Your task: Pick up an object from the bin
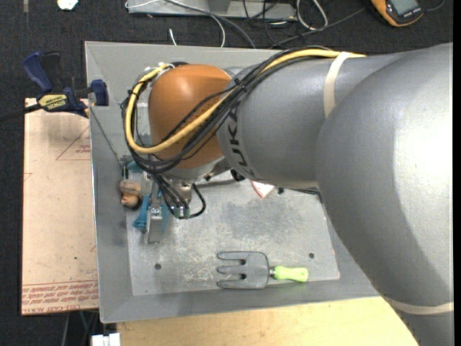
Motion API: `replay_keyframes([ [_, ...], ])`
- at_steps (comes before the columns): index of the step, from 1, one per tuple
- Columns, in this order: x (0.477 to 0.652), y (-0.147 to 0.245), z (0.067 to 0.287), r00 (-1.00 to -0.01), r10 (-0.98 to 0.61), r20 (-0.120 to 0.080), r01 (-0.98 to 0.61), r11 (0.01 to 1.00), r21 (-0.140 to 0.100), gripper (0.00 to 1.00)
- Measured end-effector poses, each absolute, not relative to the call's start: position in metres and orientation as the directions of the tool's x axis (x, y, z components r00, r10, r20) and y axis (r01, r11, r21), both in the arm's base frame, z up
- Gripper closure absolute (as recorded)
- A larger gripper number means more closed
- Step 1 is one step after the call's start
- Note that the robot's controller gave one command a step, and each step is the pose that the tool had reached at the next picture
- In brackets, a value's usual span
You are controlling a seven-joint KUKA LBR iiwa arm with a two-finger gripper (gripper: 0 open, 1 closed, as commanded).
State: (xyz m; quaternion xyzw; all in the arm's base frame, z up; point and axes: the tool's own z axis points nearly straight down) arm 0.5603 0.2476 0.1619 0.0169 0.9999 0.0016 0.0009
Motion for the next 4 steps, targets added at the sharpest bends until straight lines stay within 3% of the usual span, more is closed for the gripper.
replay_keyframes([
  [1, 0.572, 0.214, 0.144, -0.944, -0.33, -0.005, -0.33, 0.944, 0.003, 0.0],
  [2, 0.594, 0.21, 0.125, -0.896, -0.443, -0.009, -0.443, 0.896, 0.003, 0.0],
  [3, 0.595, 0.225, 0.121, -0.966, -0.259, -0.008, -0.259, 0.966, 0.004, 0.0],
  [4, 0.601, 0.246, 0.107, -0.867, -0.499, -0.006, -0.499, 0.867, 0.002, 0.0],
])
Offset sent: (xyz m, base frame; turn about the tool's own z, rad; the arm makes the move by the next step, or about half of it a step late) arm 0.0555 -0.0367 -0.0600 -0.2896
